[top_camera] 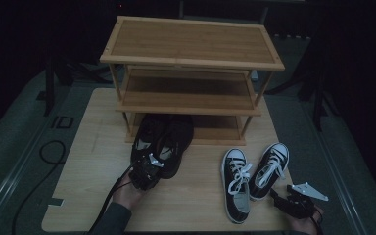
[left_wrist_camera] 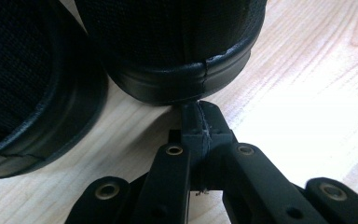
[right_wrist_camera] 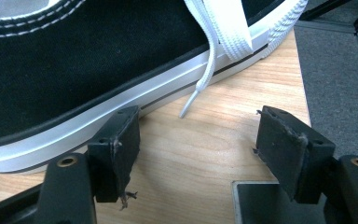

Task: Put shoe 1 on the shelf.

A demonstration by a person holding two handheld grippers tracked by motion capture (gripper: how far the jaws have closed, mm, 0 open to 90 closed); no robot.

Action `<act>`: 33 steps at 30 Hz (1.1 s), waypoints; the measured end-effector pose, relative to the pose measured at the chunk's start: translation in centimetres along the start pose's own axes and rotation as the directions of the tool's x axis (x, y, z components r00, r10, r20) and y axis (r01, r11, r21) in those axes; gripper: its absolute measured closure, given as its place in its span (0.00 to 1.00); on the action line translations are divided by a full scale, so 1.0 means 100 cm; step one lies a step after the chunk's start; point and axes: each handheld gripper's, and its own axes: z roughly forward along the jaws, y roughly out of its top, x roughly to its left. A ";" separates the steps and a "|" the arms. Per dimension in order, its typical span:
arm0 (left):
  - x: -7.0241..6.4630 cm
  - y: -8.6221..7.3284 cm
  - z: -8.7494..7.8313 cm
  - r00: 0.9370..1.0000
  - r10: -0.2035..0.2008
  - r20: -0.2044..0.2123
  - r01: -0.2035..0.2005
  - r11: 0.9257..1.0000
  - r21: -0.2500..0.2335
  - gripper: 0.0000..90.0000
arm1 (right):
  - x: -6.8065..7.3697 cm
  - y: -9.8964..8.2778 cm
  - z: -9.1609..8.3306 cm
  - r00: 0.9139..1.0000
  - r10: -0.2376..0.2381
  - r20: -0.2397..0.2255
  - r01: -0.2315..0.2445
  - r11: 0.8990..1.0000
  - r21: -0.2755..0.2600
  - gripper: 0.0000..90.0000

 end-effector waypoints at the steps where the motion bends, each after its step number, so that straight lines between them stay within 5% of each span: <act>1: 0.002 0.001 0.000 1.000 -0.010 -0.024 0.010 1.000 -0.002 1.00 | 0.000 0.000 0.000 1.000 0.000 0.000 0.000 1.000 0.000 0.33; 9: 0.007 0.012 -0.005 0.996 -0.059 -0.062 0.057 0.997 -0.044 1.00 | 0.000 0.000 0.000 1.000 0.000 0.000 0.000 1.000 0.000 0.33; 17: -0.006 0.009 0.004 1.000 -0.010 -0.024 0.009 1.000 -0.013 0.97 | 0.000 0.000 0.000 1.000 0.000 0.000 0.000 1.000 0.000 0.33; 21: -0.004 0.012 0.007 0.999 -0.028 -0.028 0.028 1.000 -0.014 0.98 | 0.000 0.000 0.000 1.000 0.000 0.000 0.000 1.000 0.000 0.33; 33: -0.003 0.030 0.011 0.993 -0.029 -0.116 0.026 0.999 -0.026 0.97 | 0.000 0.000 0.000 1.000 0.000 0.000 0.000 1.000 0.000 0.33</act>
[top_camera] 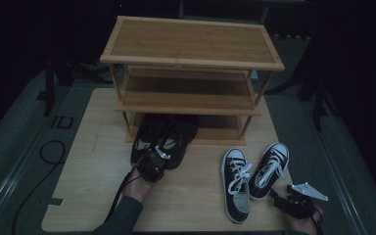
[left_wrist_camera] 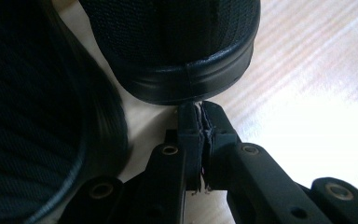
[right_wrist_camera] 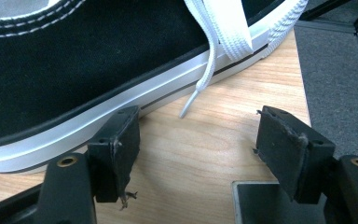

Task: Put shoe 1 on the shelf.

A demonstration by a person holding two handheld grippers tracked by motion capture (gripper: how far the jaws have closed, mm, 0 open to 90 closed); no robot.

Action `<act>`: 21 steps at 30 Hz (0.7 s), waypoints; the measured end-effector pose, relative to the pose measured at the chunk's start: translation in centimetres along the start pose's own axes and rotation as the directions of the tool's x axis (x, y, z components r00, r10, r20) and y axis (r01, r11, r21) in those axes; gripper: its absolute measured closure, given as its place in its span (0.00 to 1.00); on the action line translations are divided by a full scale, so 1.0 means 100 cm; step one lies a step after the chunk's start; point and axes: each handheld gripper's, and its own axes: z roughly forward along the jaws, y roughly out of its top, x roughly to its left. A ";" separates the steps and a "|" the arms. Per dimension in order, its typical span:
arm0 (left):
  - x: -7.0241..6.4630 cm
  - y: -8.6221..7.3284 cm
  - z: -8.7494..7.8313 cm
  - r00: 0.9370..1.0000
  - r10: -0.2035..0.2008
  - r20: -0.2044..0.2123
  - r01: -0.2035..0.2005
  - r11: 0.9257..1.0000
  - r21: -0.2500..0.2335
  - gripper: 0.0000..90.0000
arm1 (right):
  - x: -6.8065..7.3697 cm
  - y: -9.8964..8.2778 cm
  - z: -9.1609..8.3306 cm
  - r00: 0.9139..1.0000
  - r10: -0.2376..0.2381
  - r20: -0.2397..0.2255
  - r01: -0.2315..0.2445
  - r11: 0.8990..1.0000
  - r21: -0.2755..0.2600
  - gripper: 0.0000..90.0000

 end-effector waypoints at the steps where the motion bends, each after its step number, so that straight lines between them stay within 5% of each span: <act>1: -0.001 0.001 0.000 1.000 0.002 0.004 -0.002 1.000 0.000 0.97 | 0.000 0.000 0.000 1.000 0.000 0.000 0.000 1.000 0.000 0.33; 14: -0.006 0.004 -0.003 1.000 0.015 -0.017 -0.015 1.000 -0.025 0.96 | 0.000 0.000 0.000 1.000 -0.001 0.000 0.001 1.000 0.000 0.33; 21: -0.010 0.004 0.007 0.999 0.033 -0.037 -0.032 0.999 0.015 0.94 | 0.000 0.000 0.000 1.000 -0.001 -0.001 0.001 1.000 0.000 0.33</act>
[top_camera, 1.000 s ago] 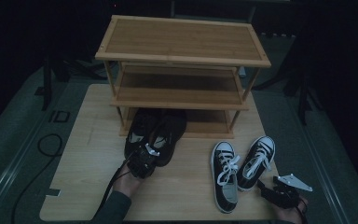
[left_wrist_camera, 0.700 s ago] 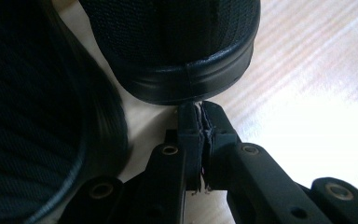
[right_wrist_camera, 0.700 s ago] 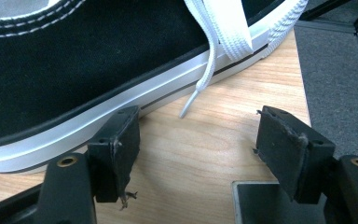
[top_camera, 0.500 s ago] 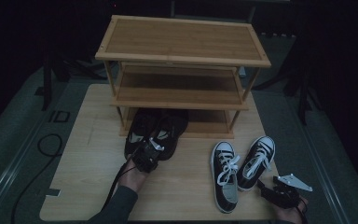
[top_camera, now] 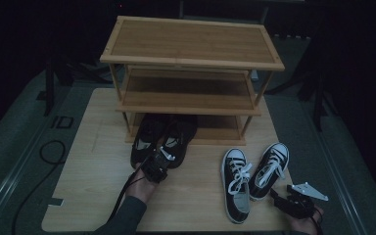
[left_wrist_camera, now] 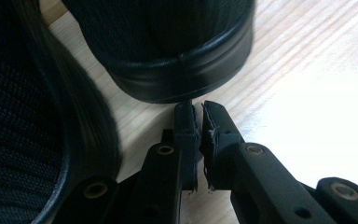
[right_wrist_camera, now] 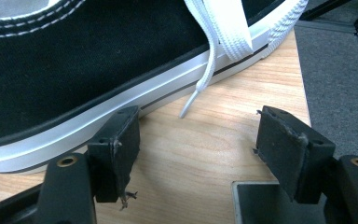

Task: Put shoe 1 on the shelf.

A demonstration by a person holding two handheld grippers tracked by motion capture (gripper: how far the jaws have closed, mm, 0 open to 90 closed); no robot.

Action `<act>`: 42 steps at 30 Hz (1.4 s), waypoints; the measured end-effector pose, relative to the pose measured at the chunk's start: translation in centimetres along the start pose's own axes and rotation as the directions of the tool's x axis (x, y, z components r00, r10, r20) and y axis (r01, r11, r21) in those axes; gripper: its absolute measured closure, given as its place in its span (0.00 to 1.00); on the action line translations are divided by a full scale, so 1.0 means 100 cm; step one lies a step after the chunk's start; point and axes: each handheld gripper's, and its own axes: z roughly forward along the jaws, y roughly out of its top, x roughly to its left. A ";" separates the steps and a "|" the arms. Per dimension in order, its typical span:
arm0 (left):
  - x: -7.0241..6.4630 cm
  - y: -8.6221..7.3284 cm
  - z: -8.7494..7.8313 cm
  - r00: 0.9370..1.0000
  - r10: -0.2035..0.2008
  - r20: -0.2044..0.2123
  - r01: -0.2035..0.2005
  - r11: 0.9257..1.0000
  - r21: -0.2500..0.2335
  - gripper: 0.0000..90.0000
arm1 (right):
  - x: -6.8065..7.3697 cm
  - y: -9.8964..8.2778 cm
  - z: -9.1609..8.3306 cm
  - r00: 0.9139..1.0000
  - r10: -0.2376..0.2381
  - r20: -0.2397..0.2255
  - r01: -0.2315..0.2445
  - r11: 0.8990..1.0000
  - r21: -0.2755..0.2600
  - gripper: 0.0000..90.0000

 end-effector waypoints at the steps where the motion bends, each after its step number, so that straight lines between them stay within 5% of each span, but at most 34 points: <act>1: 0.001 0.000 0.000 1.000 -0.004 -0.004 0.004 1.000 0.002 0.94 | 0.000 0.000 0.000 1.000 0.000 0.000 0.000 1.000 0.000 0.33; 13: 0.012 0.011 -0.005 0.999 -0.034 -0.013 0.033 0.999 -0.021 0.95 | 0.000 0.000 0.000 1.000 -0.001 0.000 0.001 1.000 0.000 0.33; 29: -0.007 0.039 0.010 0.999 0.020 0.038 -0.020 1.000 -0.021 1.00 | 0.000 0.000 0.000 1.000 -0.001 -0.001 0.001 1.000 0.000 0.33; 42: -0.010 0.056 0.018 0.999 0.002 0.049 0.000 0.999 -0.037 1.00 | 0.000 0.000 0.000 1.000 -0.001 -0.001 0.001 1.000 0.001 0.33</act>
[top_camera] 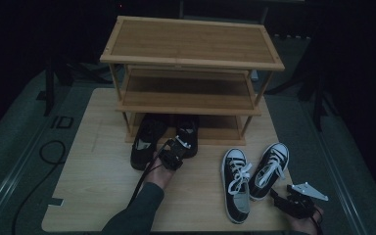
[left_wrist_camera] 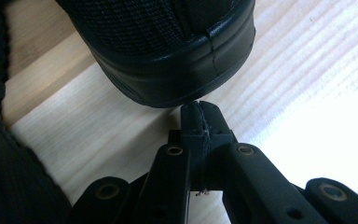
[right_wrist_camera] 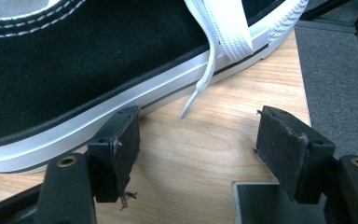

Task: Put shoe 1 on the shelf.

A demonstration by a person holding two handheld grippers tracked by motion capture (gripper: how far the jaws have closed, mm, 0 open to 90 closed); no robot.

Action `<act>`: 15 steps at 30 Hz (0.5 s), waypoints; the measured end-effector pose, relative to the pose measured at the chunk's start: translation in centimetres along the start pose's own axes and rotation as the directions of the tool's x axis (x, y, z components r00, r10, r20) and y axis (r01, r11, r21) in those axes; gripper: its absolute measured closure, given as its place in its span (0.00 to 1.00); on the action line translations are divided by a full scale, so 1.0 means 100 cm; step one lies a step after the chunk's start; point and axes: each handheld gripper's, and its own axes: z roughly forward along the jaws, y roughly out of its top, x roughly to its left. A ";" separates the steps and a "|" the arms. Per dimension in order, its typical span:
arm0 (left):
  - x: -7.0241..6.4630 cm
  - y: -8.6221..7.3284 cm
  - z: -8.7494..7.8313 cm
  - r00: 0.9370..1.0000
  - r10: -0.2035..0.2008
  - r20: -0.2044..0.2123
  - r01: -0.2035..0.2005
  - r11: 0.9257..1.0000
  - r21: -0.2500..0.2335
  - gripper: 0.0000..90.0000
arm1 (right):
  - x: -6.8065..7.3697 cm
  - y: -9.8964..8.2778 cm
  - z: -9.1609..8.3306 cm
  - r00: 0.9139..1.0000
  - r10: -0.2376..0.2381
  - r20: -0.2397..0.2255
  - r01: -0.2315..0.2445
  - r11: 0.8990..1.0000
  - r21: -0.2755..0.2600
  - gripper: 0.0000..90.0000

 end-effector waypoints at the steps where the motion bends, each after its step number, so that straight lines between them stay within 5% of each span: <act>1: 0.002 0.003 0.002 1.000 -0.022 0.001 0.022 1.000 -0.004 1.00 | 0.000 0.000 0.000 1.000 0.000 0.000 0.000 1.000 0.000 0.33; 15: 0.011 0.017 0.012 0.999 -0.042 -0.015 0.042 0.999 -0.003 1.00 | 0.000 0.000 0.000 1.000 0.000 0.000 0.000 1.000 0.001 0.33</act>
